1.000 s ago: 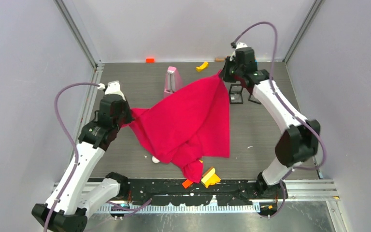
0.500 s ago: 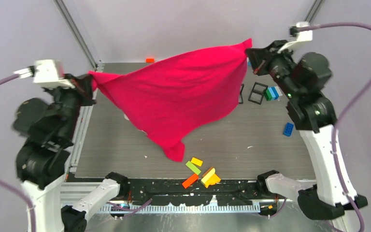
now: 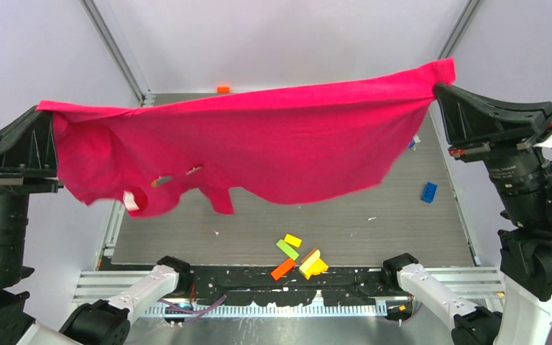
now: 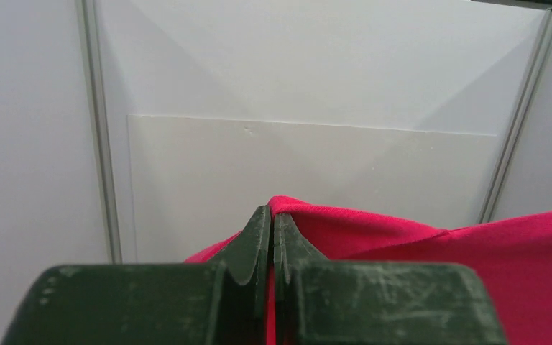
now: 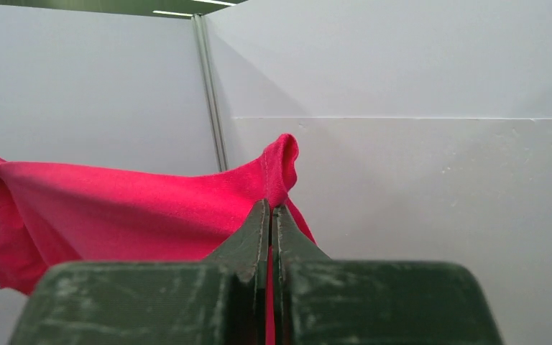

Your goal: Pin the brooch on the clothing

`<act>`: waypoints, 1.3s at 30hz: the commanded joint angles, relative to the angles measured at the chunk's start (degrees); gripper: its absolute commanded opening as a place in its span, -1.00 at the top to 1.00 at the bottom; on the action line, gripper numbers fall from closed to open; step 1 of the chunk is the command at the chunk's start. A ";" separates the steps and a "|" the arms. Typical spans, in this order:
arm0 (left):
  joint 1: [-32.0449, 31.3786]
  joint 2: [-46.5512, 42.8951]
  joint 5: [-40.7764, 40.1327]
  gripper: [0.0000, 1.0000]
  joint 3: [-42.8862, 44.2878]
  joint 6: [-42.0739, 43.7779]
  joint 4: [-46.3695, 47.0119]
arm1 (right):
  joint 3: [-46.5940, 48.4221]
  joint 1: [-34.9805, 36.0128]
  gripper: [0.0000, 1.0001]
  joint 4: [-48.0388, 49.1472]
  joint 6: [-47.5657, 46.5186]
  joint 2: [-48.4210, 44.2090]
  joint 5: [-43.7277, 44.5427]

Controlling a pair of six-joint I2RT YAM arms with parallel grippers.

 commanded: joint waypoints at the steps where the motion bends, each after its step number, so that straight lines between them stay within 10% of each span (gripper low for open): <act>1: 0.28 4.13 0.22 1.00 1.38 1.82 1.74 | -0.60 -0.05 0.98 2.38 -1.72 0.65 2.12; 11: 0.51 20.40 -16.28 1.00 -12.12 12.63 11.19 | -14.02 -0.05 0.99 12.77 -8.56 14.30 20.92; 19: 10.74 44.18 -7.85 0.77 -19.56 10.67 16.90 | -20.63 -0.26 0.98 33.63 -8.93 42.28 22.49; 23: 11.01 54.11 -3.66 -0.54 -15.31 8.89 13.35 | -13.16 -0.54 -0.18 32.26 -8.71 60.84 19.83; 26: 11.01 55.50 -2.99 -0.86 -14.10 7.04 11.00 | -7.22 -0.73 -0.76 29.08 -7.25 66.85 17.47; 39: 11.82 28.33 -1.54 -0.99 -50.26 -9.65 13.17 | -18.14 -0.84 -0.84 18.95 -2.99 51.84 6.77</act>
